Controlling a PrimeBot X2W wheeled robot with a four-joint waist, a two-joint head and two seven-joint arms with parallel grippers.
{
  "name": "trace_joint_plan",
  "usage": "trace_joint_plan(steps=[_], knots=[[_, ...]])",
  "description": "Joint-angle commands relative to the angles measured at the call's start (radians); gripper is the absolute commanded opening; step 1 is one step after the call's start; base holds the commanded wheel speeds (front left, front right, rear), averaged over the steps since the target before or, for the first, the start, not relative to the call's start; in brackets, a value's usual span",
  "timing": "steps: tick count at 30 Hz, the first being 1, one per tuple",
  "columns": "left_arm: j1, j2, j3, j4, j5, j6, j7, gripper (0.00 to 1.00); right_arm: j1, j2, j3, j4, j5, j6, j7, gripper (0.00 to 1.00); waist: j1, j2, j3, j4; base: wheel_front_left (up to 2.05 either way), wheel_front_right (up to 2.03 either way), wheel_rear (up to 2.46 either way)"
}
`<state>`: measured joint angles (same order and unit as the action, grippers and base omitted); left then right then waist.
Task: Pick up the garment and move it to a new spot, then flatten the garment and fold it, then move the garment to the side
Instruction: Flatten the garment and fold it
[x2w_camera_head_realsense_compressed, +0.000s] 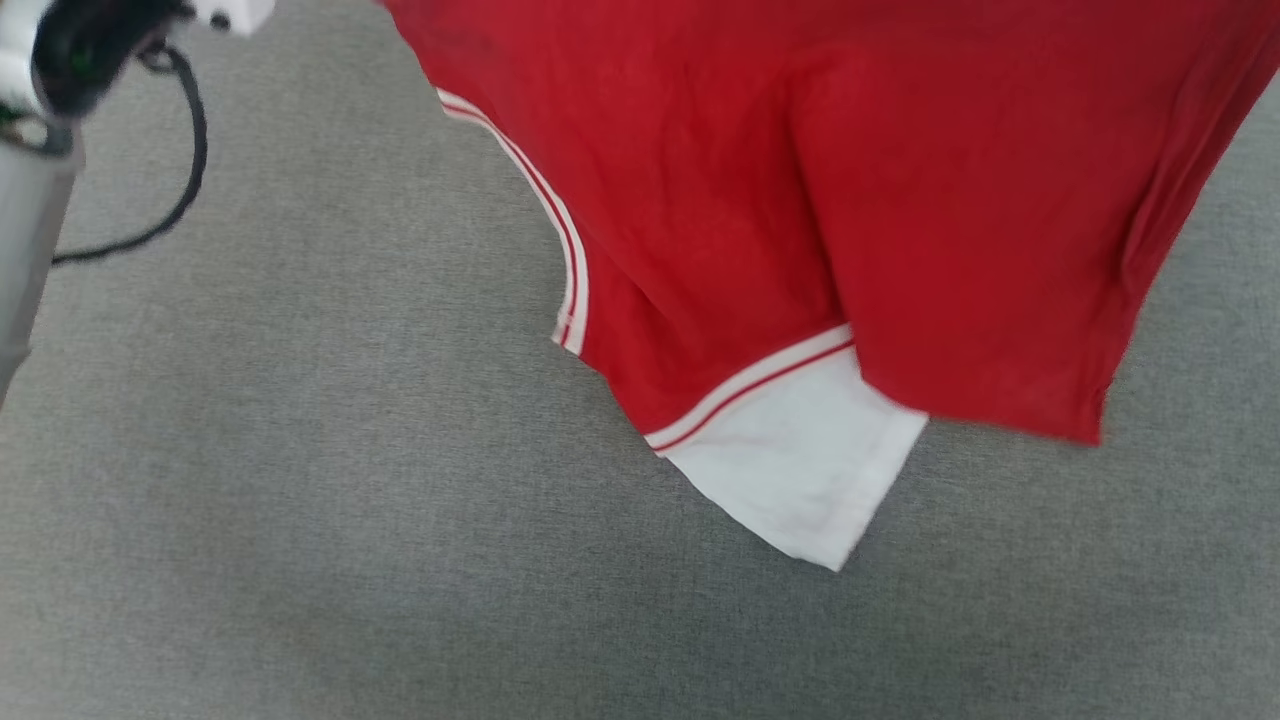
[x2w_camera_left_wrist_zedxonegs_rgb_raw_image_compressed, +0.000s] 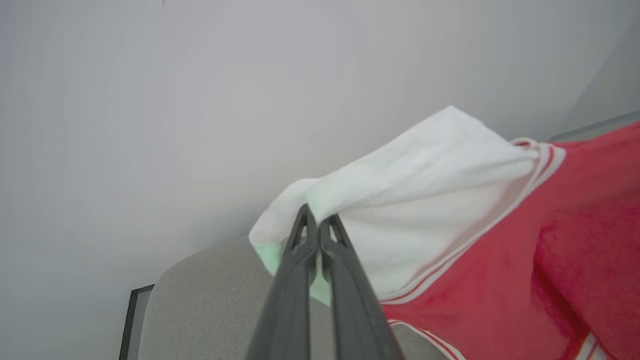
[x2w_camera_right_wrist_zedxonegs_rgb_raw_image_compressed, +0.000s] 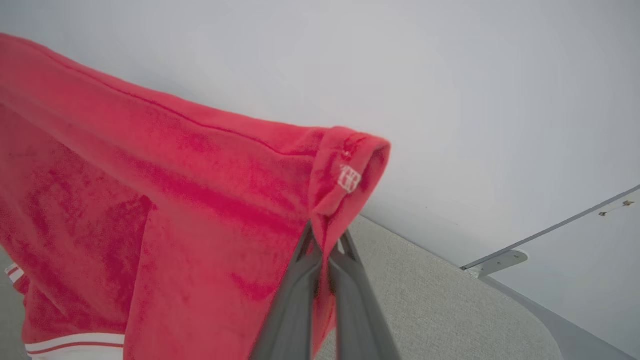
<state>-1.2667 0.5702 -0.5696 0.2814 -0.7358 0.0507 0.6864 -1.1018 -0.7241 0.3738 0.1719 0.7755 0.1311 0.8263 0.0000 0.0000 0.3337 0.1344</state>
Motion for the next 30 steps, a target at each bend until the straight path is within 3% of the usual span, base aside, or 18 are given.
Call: trace_joint_plan(steps=[1,5,9,13,14,15,18,21,24,26,30], knots=[[-0.015,-0.003,-0.001,0.008,0.008,-0.004,-0.006,0.00,-0.012,0.009,-0.004,0.006,-0.004,-0.001,-0.001,0.00,0.0000,0.0000,0.003,-0.005,0.00,0.00,0.00],[-0.120,-0.059,-0.014,0.100,0.058,-0.024,-0.091,0.00,-0.093,0.063,-0.027,0.073,-0.089,-0.001,-0.064,0.00,0.0000,0.0000,0.038,-0.021,0.00,0.00,0.00],[-0.256,-0.128,-0.019,0.224,0.143,-0.019,-0.270,0.00,-0.212,0.139,-0.041,0.221,-0.217,-0.001,-0.208,0.00,0.0000,0.0000,0.089,-0.036,0.00,0.00,0.00],[-0.407,-0.174,-0.026,0.342,0.256,0.011,-0.509,0.00,-0.339,0.214,-0.065,0.374,-0.376,-0.001,-0.462,0.00,0.0000,0.0000,0.128,-0.044,0.00,0.00,0.00],[-0.462,-0.192,-0.022,0.392,0.295,0.029,-0.628,0.00,-0.383,0.247,-0.092,0.447,-0.443,-0.001,-0.594,0.00,0.0000,0.0000,0.139,-0.044,0.00,0.00,0.00],[-0.489,-0.200,-0.021,0.410,0.310,0.036,-0.692,0.00,-0.399,0.263,-0.105,0.478,-0.476,-0.001,-0.660,0.00,0.0000,0.0000,0.142,-0.044,0.00,0.00,0.00],[-0.516,-0.215,-0.021,0.468,0.333,0.032,-0.843,0.00,-0.419,0.310,-0.110,0.567,-0.542,-0.001,-0.769,0.00,0.0000,0.0000,0.142,-0.038,0.00,0.00,0.00],[-0.466,-0.221,-0.051,0.538,0.330,-0.034,-0.884,0.00,-0.384,0.342,-0.069,0.659,-0.536,-0.001,-0.767,0.00,0.0000,0.0000,0.131,-0.032,0.00,0.00,0.00],[-0.389,-0.222,-0.079,0.603,0.293,-0.116,-0.834,0.00,-0.325,0.360,0.006,0.707,-0.477,-0.001,-0.725,0.00,0.0000,0.0000,0.113,-0.026,0.00,0.00,0.00],[-0.325,-0.224,-0.094,0.642,0.261,-0.148,-0.771,0.00,-0.270,0.372,0.055,0.714,-0.399,-0.001,-0.676,0.00,0.0000,0.0000,0.099,-0.022,0.00,0.00,0.00],[-0.181,-0.232,-0.123,0.664,0.179,-0.173,-0.650,0.00,-0.149,0.332,0.145,0.667,-0.262,-0.001,-0.591,0.00,0.0000,0.0000,0.071,-0.009,0.00,0.00,0.00]])
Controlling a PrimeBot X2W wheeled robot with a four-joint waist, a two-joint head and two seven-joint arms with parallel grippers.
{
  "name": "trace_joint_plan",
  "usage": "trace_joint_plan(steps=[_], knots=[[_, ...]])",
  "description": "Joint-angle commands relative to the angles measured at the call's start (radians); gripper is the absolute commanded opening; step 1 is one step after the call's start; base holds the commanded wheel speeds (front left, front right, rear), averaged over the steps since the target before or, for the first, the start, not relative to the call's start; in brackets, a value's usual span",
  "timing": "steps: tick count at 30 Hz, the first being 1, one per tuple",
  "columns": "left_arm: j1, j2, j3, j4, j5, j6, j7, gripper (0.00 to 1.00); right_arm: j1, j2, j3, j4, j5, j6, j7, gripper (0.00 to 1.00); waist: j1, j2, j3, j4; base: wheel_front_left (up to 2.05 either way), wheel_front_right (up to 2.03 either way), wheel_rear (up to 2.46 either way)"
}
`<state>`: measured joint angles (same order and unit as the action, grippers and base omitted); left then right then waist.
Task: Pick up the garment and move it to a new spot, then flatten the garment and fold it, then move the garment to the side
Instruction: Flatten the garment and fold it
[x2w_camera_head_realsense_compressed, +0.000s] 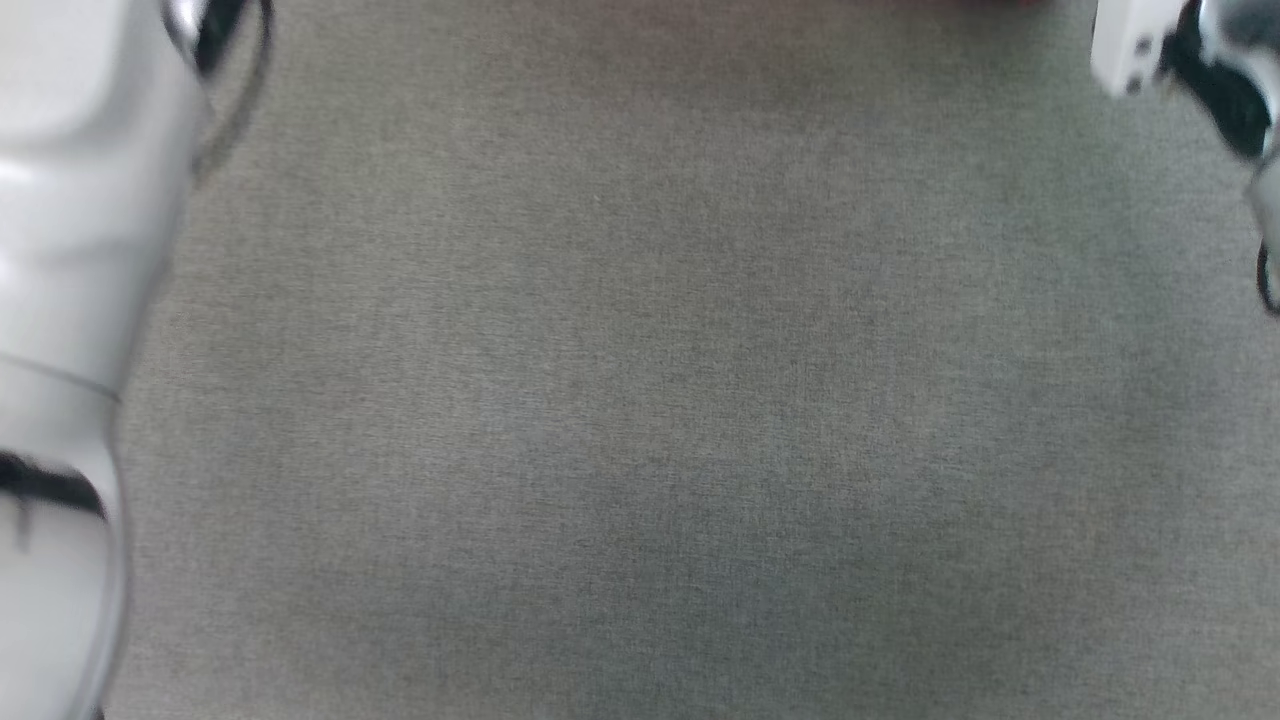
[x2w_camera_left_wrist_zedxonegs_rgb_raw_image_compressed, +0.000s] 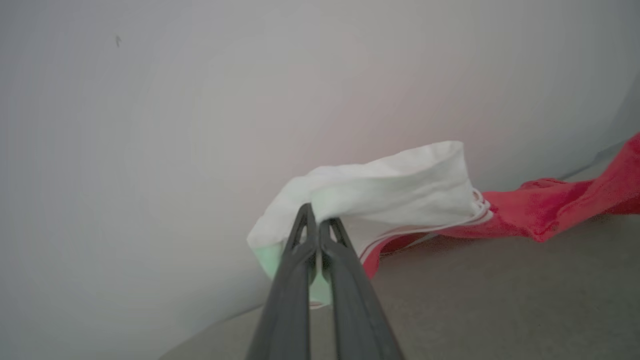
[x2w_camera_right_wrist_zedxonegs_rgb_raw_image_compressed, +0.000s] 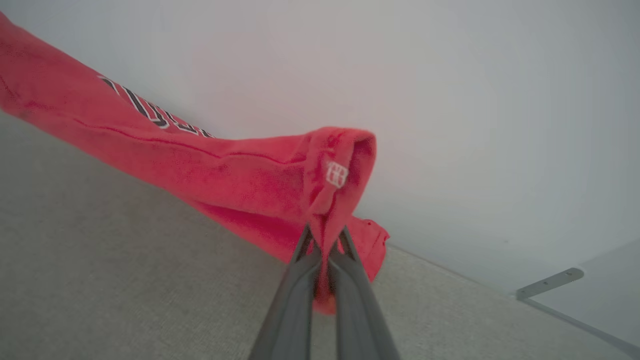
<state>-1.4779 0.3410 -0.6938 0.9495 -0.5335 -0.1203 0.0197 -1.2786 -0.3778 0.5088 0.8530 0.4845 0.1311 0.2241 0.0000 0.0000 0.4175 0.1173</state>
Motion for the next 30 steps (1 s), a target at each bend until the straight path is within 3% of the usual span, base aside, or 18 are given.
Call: trace_joint_plan(steps=[1,9,13,14,15,16,18,24,30], knots=[[0.072,-0.007,-0.004,-0.007,-0.049,-0.007,0.053,0.00,0.059,-0.031,0.028,-0.032,0.057,-0.001,0.030,0.00,0.0000,0.0000,-0.021,0.012,0.00,0.00,0.00],[0.375,0.070,-0.043,-0.189,-0.209,-0.009,0.302,0.00,0.291,-0.153,0.121,-0.227,0.229,-0.001,0.113,0.00,0.0000,0.0000,-0.079,0.016,0.00,0.00,0.00],[0.487,0.123,-0.038,-0.324,-0.248,0.030,0.357,0.00,0.378,-0.215,0.146,-0.324,0.259,-0.001,0.128,0.00,0.0000,0.0000,-0.092,0.016,0.00,0.00,0.00],[0.530,0.138,-0.031,-0.377,-0.266,0.051,0.375,0.00,0.408,-0.232,0.147,-0.353,0.274,-0.001,0.132,0.00,0.0000,0.0000,-0.096,0.017,0.00,0.00,0.00],[0.618,0.183,-0.032,-0.491,-0.277,0.103,0.419,0.00,0.468,-0.259,0.144,-0.408,0.293,-0.001,0.140,0.00,0.0000,0.0000,-0.106,0.019,0.00,0.00,0.00],[0.618,0.183,-0.032,-0.491,-0.277,0.103,0.419,0.00,0.468,-0.259,0.144,-0.408,0.293,-0.001,0.140,0.00,0.0000,0.0000,-0.106,0.019,0.00,0.00,0.00],[0.701,0.225,-0.026,-0.619,-0.300,0.163,0.459,0.00,0.526,-0.286,0.139,-0.465,0.312,-0.001,0.151,0.00,0.0000,0.0000,-0.111,0.019,0.00,0.00,0.00],[0.962,0.357,-0.023,-0.992,-0.328,0.374,0.553,0.00,0.703,-0.344,0.092,-0.601,0.329,-0.001,0.171,0.00,0.0000,0.0000,-0.122,0.013,0.00,0.00,0.00],[1.162,0.437,-0.040,-1.239,-0.354,0.531,0.609,0.00,0.877,-0.420,0.057,-0.746,0.351,-0.001,0.234,0.00,0.0000,0.0000,-0.122,0.012,0.00,0.00,0.00]])
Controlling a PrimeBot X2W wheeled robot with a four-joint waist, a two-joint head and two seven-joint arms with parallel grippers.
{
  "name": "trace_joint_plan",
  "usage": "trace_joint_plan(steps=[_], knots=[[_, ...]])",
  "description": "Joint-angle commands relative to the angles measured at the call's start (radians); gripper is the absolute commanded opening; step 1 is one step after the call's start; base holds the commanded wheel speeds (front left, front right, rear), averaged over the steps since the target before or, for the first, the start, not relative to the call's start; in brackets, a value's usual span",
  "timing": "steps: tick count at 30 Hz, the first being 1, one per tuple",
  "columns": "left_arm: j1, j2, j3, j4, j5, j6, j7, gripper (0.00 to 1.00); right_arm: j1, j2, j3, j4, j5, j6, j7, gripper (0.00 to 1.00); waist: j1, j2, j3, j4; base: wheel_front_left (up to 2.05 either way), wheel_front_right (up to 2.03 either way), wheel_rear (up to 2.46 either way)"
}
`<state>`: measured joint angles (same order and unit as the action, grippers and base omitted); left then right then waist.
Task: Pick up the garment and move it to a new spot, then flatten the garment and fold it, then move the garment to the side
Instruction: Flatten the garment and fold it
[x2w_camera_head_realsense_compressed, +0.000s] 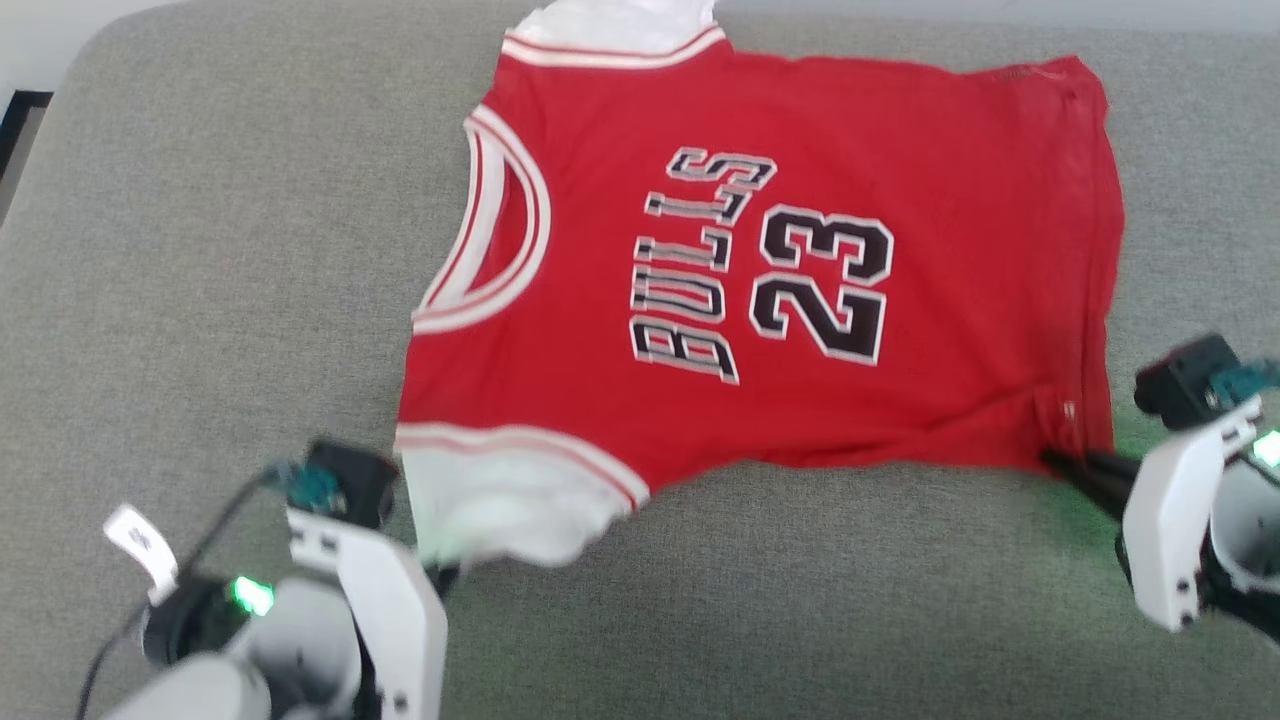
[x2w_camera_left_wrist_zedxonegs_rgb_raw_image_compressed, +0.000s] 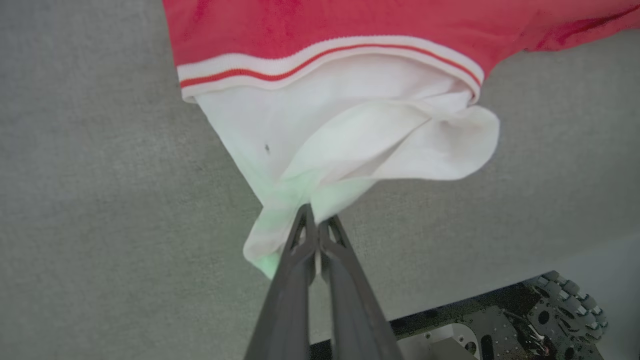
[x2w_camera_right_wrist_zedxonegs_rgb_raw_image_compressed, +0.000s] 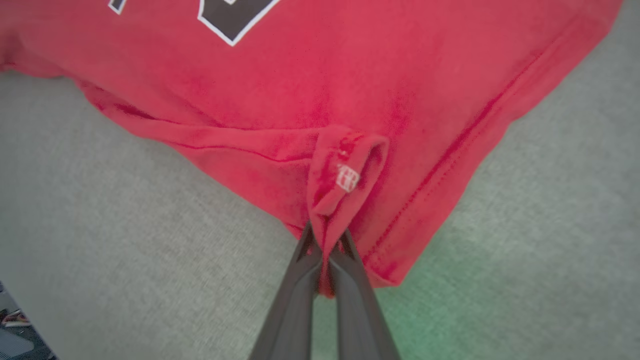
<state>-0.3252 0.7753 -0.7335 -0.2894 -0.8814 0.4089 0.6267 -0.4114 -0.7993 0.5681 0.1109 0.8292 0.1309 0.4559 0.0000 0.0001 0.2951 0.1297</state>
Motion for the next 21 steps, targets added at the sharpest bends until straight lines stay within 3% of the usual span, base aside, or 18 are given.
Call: trace_joint_plan(steps=[1,7,12,16,21], knots=[[0.038,0.011,-0.009,-0.025,-0.010,0.020,0.011,0.00,0.040,-0.007,-0.010,-0.024,0.020,0.000,0.012,0.00,0.0000,-0.0001,0.002,0.000,0.00,0.00,0.00],[0.155,0.036,-0.041,-0.120,-0.032,0.114,0.058,0.00,0.212,-0.083,-0.037,-0.143,0.065,0.000,0.067,0.00,0.0000,-0.0001,0.010,0.007,0.00,0.00,0.00],[0.156,0.065,-0.028,-0.162,-0.021,0.144,0.063,0.00,0.293,-0.102,-0.100,-0.199,0.090,0.000,0.050,0.00,0.0000,-0.0001,0.014,0.006,0.00,0.00,0.00],[0.080,0.112,0.013,-0.207,0.023,0.138,0.060,0.00,0.309,-0.087,-0.185,-0.229,0.091,0.000,0.037,0.00,0.0000,-0.0001,0.017,0.000,0.00,0.00,0.00],[-0.087,0.164,0.073,-0.225,0.085,0.083,0.078,0.00,0.274,-0.038,-0.294,-0.254,0.047,-0.001,0.053,0.00,0.0000,-0.0001,0.021,-0.018,0.00,0.00,0.00]])
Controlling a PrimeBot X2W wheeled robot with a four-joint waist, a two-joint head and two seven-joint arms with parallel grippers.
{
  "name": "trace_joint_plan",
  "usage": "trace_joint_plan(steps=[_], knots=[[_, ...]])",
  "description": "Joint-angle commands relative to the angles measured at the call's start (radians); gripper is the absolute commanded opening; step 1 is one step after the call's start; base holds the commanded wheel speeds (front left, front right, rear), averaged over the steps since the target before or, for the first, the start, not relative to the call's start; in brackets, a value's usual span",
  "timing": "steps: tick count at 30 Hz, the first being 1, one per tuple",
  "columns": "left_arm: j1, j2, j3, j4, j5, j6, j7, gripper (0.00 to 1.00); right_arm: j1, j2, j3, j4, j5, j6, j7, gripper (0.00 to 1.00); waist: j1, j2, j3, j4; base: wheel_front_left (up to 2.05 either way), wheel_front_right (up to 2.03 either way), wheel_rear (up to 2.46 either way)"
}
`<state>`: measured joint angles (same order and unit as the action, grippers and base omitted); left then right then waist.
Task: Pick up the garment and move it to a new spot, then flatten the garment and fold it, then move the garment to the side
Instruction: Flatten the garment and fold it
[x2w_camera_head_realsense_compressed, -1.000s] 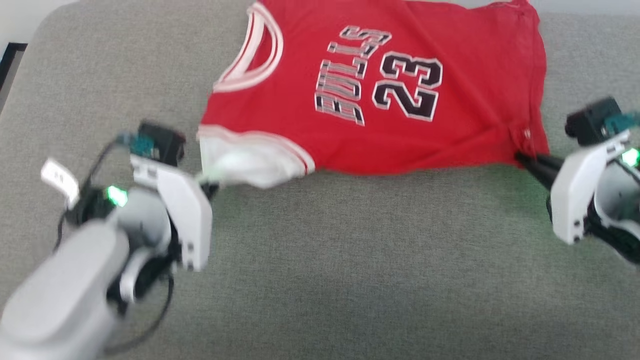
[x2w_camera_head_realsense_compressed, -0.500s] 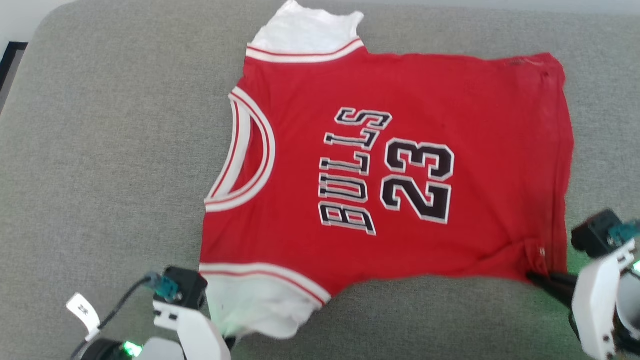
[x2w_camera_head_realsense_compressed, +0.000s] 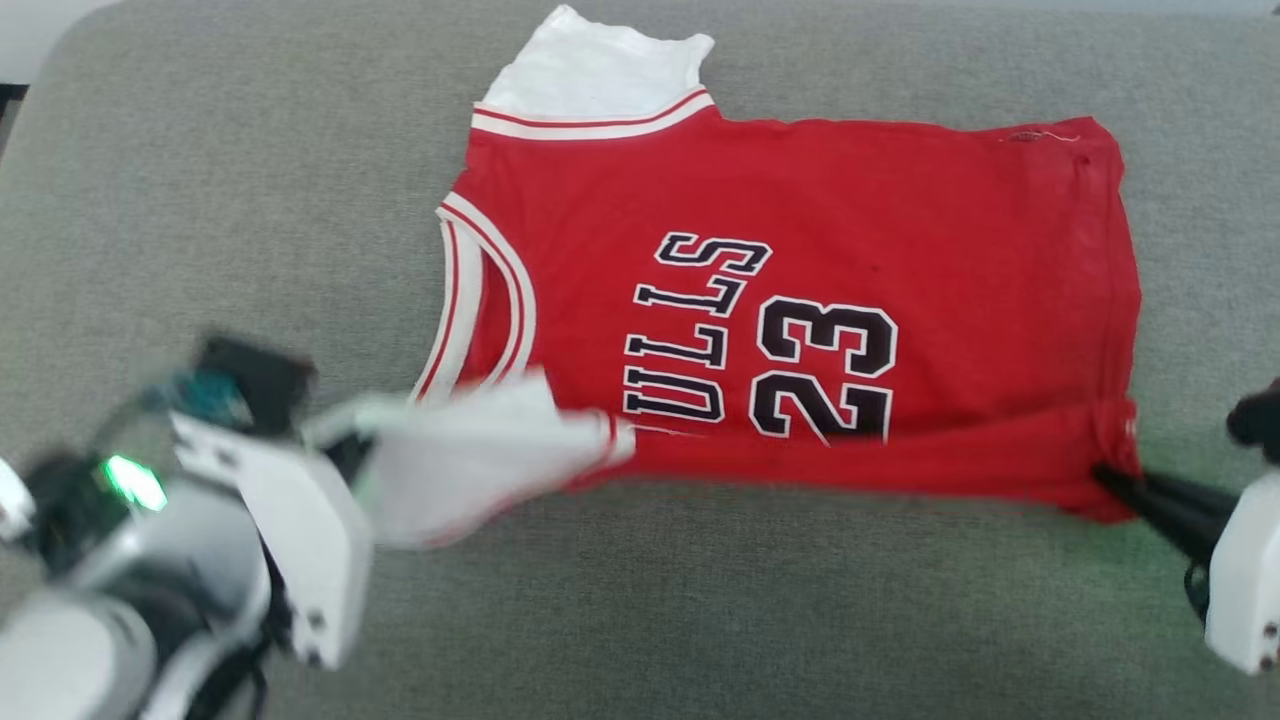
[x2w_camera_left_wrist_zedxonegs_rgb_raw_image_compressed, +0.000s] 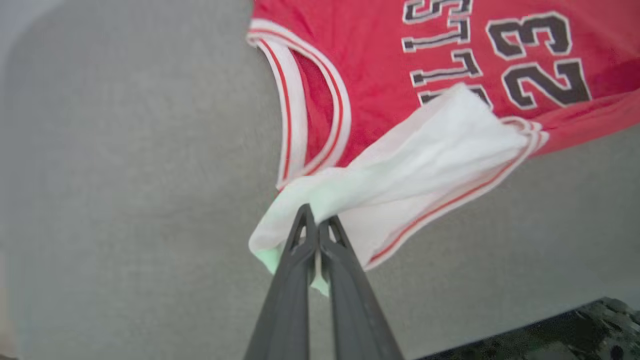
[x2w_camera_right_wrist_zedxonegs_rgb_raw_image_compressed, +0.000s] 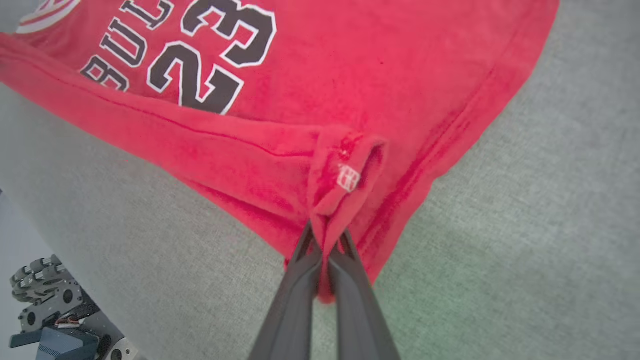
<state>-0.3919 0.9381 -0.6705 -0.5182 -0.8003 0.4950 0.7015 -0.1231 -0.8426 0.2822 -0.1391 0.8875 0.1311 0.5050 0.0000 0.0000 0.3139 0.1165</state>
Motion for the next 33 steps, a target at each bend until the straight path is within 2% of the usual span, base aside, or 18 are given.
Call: trace_joint_plan(steps=[1,4,8,9,15,19,24,25,26,27,28,29,30,31,33], knots=[[-0.059,0.003,0.017,0.011,0.017,-0.019,0.009,0.00,-0.029,0.022,-0.029,-0.008,-0.021,-0.001,0.009,0.00,0.0000,0.0000,0.006,-0.010,0.00,0.00,0.00],[-0.184,-0.013,0.016,0.063,0.048,-0.094,0.032,0.00,-0.081,0.069,-0.072,-0.004,-0.062,-0.001,0.038,0.00,0.0000,0.0000,0.022,-0.024,0.00,0.00,0.00],[-0.351,-0.092,-0.006,0.205,0.070,-0.206,0.027,0.00,-0.186,0.136,-0.097,0.036,-0.126,-0.001,0.073,0.00,0.0000,0.0000,0.051,-0.039,0.00,0.00,0.00],[-0.351,-0.092,-0.006,0.205,0.070,-0.206,0.027,0.00,-0.186,0.136,-0.097,0.036,-0.126,-0.001,0.073,0.00,0.0000,0.0000,0.051,-0.039,0.00,0.00,0.00],[-0.511,-0.245,-0.069,0.544,0.070,-0.356,-0.001,0.00,-0.349,0.226,-0.053,0.180,-0.194,-0.001,0.081,0.00,0.0000,0.0000,0.097,-0.057,0.00,0.00,0.00],[-0.559,-0.333,-0.089,0.768,0.039,-0.419,-0.015,0.00,-0.436,0.265,0.011,0.301,-0.212,-0.001,0.077,0.00,0.0000,0.0000,0.120,-0.069,0.00,0.00,0.00],[-0.598,-0.422,-0.094,1.027,-0.005,-0.472,-0.020,0.00,-0.528,0.296,0.107,0.453,-0.193,-0.001,0.074,0.00,0.0000,0.0000,0.134,-0.079,0.00,0.00,0.00],[-0.601,-0.433,-0.092,1.063,-0.014,-0.472,-0.012,0.00,-0.539,0.299,0.120,0.473,-0.187,-0.001,0.076,0.07,0.0000,0.0000,0.134,-0.080,0.00,0.00,0.00],[-0.604,-0.439,-0.095,1.095,-0.017,-0.470,0.000,0.00,-0.549,0.298,0.132,0.488,-0.183,-0.001,0.074,0.33,0.0000,0.0000,0.133,-0.080,0.00,0.00,0.00],[-0.610,-0.442,-0.097,1.120,-0.021,-0.473,0.010,0.01,-0.557,0.295,0.145,0.500,-0.176,-0.001,0.074,0.47,0.0000,0.0000,0.131,-0.081,0.00,0.00,0.00],[-0.618,-0.446,-0.095,1.133,-0.026,-0.473,0.016,0.22,-0.564,0.290,0.157,0.507,-0.169,-0.001,0.076,0.86,0.0000,0.0000,0.128,-0.081,0.00,0.00,0.00],[-0.629,-0.447,-0.092,1.144,-0.028,-0.471,0.016,0.38,-0.569,0.282,0.170,0.507,-0.167,-0.001,0.077,1.00,0.0000,0.0000,0.124,-0.080,0.00,0.00,0.00],[-0.640,-0.443,-0.094,1.147,-0.021,-0.469,0.020,0.73,-0.571,0.276,0.177,0.502,-0.158,-0.001,0.071,1.00,0.0000,0.0000,0.120,-0.080,0.00,0.00,0.00],[-0.649,-0.438,-0.096,1.142,-0.014,-0.473,0.021,1.00,-0.573,0.270,0.175,0.499,-0.149,-0.001,0.062,1.00,0.0000,0.0000,0.115,-0.079,0.00,0.00,0.00],[-0.656,-0.433,-0.088,1.120,-0.017,-0.465,0.018,1.00,-0.567,0.257,0.166,0.480,-0.141,-0.001,0.048,1.00,0.0000,0.0000,0.103,-0.079,0.00,0.00,0.00]])
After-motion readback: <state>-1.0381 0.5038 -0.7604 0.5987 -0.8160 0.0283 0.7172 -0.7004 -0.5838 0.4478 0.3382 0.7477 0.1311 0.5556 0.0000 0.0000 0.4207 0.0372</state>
